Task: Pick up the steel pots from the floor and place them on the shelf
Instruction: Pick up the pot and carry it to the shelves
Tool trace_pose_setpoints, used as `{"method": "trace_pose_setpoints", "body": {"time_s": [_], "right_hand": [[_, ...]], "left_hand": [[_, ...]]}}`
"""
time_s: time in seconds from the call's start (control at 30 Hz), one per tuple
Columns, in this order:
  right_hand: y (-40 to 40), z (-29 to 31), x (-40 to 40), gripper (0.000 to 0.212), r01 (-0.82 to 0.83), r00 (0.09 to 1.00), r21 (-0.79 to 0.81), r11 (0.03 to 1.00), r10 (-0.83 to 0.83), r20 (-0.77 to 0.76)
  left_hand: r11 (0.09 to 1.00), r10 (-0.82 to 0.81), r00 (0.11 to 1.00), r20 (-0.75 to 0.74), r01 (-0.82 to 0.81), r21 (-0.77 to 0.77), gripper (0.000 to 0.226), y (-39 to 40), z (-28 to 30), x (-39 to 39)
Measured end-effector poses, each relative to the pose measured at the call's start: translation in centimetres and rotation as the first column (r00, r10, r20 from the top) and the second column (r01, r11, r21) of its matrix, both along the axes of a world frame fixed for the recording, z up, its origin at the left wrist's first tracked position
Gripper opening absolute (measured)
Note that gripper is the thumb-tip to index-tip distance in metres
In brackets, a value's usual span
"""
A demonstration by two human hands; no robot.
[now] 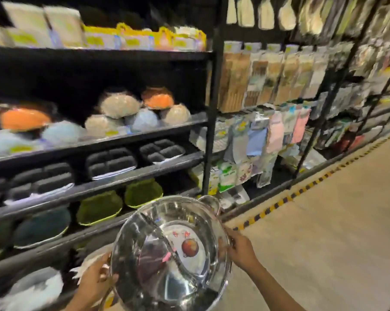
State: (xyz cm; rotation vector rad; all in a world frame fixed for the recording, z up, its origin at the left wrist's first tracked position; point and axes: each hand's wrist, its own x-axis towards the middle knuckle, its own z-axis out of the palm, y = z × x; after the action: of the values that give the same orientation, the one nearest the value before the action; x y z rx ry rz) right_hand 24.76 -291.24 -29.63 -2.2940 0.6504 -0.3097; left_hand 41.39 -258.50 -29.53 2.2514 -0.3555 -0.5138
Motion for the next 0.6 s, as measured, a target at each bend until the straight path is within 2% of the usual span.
{"method": "trace_pose_setpoints", "body": {"time_s": [0.13, 0.27, 0.33, 0.5, 0.6], "right_hand": [[8.3, 2.1, 7.7, 0.047, -0.293, 0.956, 0.004, 0.956, 0.293, -0.005], [19.3, 3.3, 15.0, 0.048, -0.554, 0.832, -0.01, 0.832, 0.554, -0.005], [25.5, 3.9, 18.1, 0.046, -0.655, 0.755, 0.002, 0.756, 0.655, -0.027], [42.8, 5.0, 23.1, 0.043, -0.859, 0.511, 0.035, 0.51, 0.858, 0.05], [53.0, 5.9, 24.6, 0.04, -0.928, 0.372, 0.014, 0.371, 0.926, 0.065]], "left_hand": [[0.97, 0.234, 0.964, 0.129, -0.24, 0.033, 0.051, 11.2, 2.5, -1.8], [0.883, 0.465, 0.877, 0.122, -0.469, 0.005, 0.06, 23.1, 4.4, -4.6], [0.8, 0.594, 0.794, 0.131, -0.599, -0.001, 0.067, 28.6, 5.2, -6.7], [0.536, 0.832, 0.527, 0.174, -0.844, -0.008, 0.051, 41.1, 6.3, -12.7], [0.379, 0.915, 0.366, 0.172, -0.924, -0.051, 0.047, 47.5, 7.0, -16.3]]}}
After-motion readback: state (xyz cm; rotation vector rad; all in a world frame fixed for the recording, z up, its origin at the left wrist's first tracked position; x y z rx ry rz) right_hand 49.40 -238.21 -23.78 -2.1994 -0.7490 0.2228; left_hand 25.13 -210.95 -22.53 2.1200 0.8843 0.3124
